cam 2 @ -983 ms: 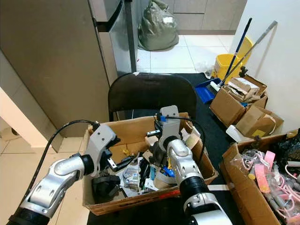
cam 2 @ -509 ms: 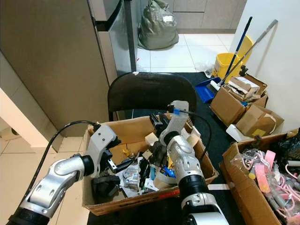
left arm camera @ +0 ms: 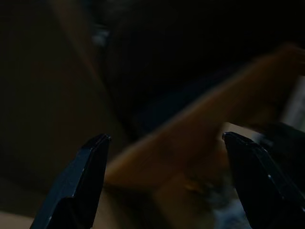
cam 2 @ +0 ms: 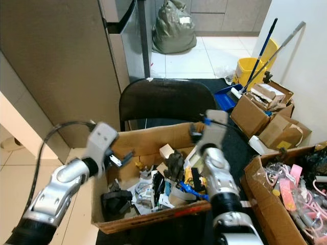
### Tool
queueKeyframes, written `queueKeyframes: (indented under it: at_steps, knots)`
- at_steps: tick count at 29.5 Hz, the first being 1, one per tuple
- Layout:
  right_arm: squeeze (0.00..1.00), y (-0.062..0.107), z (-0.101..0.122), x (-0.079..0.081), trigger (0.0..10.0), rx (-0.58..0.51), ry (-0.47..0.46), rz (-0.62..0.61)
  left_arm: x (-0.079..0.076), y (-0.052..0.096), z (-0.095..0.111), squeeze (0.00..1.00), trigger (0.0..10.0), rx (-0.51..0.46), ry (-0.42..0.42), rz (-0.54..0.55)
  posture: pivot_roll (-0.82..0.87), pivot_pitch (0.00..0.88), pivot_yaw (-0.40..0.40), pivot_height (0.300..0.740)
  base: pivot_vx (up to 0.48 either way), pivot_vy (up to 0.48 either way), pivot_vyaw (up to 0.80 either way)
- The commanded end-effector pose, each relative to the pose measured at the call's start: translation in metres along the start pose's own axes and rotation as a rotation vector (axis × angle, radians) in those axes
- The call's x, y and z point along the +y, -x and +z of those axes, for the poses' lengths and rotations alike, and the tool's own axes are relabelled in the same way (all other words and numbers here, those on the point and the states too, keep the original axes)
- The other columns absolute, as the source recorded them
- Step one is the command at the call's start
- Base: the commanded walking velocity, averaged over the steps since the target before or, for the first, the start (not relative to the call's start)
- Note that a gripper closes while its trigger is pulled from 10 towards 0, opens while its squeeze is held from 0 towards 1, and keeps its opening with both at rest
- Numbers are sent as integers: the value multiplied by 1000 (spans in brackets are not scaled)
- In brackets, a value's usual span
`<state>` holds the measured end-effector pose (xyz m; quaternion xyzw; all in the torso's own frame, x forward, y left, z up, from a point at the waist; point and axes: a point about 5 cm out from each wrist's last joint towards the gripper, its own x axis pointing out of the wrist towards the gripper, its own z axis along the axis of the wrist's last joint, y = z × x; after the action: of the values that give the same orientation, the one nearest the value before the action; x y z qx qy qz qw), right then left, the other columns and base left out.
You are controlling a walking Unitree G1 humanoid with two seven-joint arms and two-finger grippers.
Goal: Picking trash to rubbish bin
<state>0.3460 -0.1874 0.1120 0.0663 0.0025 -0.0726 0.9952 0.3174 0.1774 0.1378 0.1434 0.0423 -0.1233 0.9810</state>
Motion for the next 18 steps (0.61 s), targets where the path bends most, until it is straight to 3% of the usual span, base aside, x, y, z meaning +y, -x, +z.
queueKeyframes:
  at_steps: [1,7,18]
  knots:
    - [0,5,-4,-11,10000,6,-11,-49,1,1,-7,0,10000,15,-1,50,41,100,22,740,0,0,0]
    - [0,18,-18,-13,10000,29,12,-58,-20,0,-7,0,10000,-2,-48,-41,32,90,28,740,0,0,-800]
    - [0,45,-45,-5,10000,97,55,-39,-29,-2,-8,0,10000,-25,-71,-16,28,83,30,740,0,0,-800]
